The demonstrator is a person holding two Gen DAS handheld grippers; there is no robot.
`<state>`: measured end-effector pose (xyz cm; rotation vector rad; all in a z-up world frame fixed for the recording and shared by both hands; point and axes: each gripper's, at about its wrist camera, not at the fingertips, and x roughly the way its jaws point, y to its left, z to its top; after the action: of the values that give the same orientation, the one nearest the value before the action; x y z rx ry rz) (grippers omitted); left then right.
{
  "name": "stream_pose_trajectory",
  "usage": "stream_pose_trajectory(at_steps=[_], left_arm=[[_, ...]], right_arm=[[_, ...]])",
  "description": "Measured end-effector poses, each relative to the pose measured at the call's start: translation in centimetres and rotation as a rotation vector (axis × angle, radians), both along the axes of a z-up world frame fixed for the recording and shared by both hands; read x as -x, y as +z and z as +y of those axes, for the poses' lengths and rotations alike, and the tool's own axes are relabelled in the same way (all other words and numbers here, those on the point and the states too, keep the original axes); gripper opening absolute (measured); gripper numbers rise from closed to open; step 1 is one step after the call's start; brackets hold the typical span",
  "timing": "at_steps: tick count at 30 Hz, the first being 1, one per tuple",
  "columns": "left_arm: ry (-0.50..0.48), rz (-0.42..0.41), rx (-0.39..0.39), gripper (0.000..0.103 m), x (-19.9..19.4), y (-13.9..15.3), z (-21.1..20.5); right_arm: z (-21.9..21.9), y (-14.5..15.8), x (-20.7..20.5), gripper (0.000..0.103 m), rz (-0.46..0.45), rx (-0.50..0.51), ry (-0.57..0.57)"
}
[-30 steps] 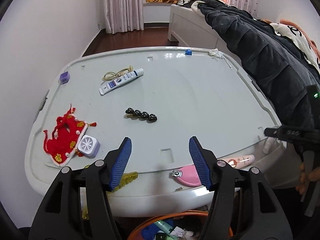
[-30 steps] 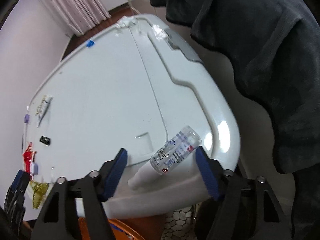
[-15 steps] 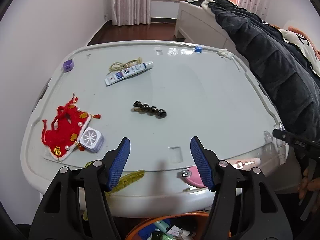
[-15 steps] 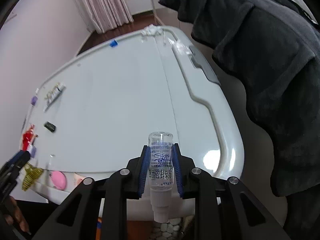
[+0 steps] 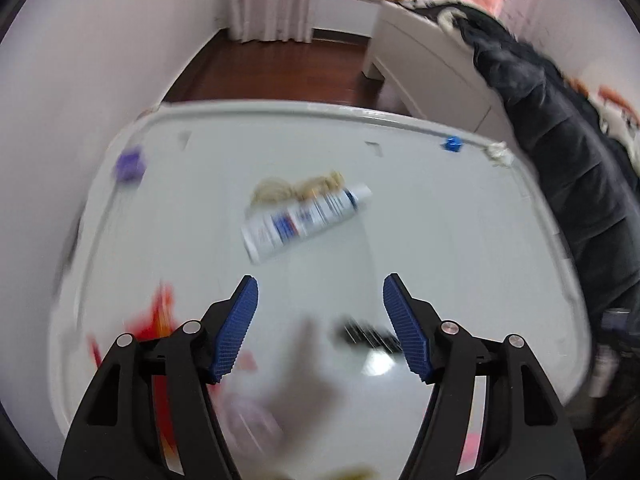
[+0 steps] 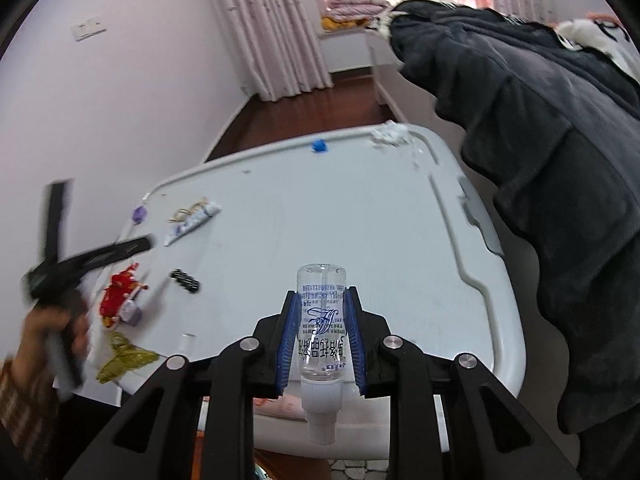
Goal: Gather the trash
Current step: 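Grasp the white tube with the left gripper while the right grasps the clear spray bottle, then carry the white tube and clear spray bottle over the bucket and release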
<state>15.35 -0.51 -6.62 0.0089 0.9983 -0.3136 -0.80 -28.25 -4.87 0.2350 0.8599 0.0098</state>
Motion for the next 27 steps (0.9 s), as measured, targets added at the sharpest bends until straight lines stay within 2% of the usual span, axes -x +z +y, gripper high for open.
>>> stream_pose_trajectory(at_steps=[3, 6, 8, 11, 13, 16, 17, 18, 19, 20, 21, 24, 27], left_arm=[[-0.13, -0.005, -0.035, 0.064, -3.4, -0.9, -0.9], [-0.296, -0.025, -0.104, 0.064, -5.4, -1.8, -2.6], [-0.352, -0.038, -0.14, 0.064, -6.3, -2.4, -3.4], [-0.421, -0.009, -0.134, 0.064, -8.0, -3.4, -4.0], [-0.461, 0.04, -0.136, 0.064, -9.0, -4.7, -4.4], [-0.472, 0.031, -0.163, 0.064, -8.8, -5.2, -4.6], [-0.448, 0.034, -0.164, 0.053, -8.7, -5.2, -4.4], [-0.421, 0.029, -0.177, 0.034, -8.6, -5.1, -4.3], [-0.394, 0.044, -0.164, 0.024, -8.4, -4.9, -4.0], [-0.378, 0.081, -0.117, 0.015, -8.2, -4.8, -3.6], [-0.359, 0.1, -0.089, 0.015, -7.8, -4.7, -3.1], [-0.357, 0.094, -0.113, 0.015, -5.8, -4.8, -3.2], [-0.35, 0.093, -0.087, 0.015, -3.9, -4.1, -3.2]], right_arm=[[0.2, 0.4, 0.0, 0.024, -0.008, -0.009, 0.019], [-0.1, -0.1, -0.5, 0.024, 0.012, -0.051, 0.026], [-0.1, -0.1, -0.5, 0.024, 0.013, -0.058, 0.026], [0.1, 0.1, -0.8, 0.024, 0.009, -0.043, 0.034], [0.3, 0.0, -1.0, 0.024, 0.013, -0.041, 0.037], [0.4, 0.0, -1.2, 0.024, 0.013, -0.038, 0.04], [0.5, 0.1, -1.2, 0.024, 0.01, -0.039, 0.041], [0.4, 0.2, -1.2, 0.024, 0.008, -0.043, 0.044], [0.5, 0.2, -1.2, 0.024, 0.005, -0.045, 0.047], [0.6, 0.4, -1.1, 0.024, 0.0, -0.047, 0.051], [0.7, 0.5, -1.1, 0.024, -0.003, -0.047, 0.056], [1.2, 1.0, -0.8, 0.024, -0.017, -0.042, 0.068], [1.2, 1.3, -0.4, 0.024, -0.028, -0.049, 0.064]])
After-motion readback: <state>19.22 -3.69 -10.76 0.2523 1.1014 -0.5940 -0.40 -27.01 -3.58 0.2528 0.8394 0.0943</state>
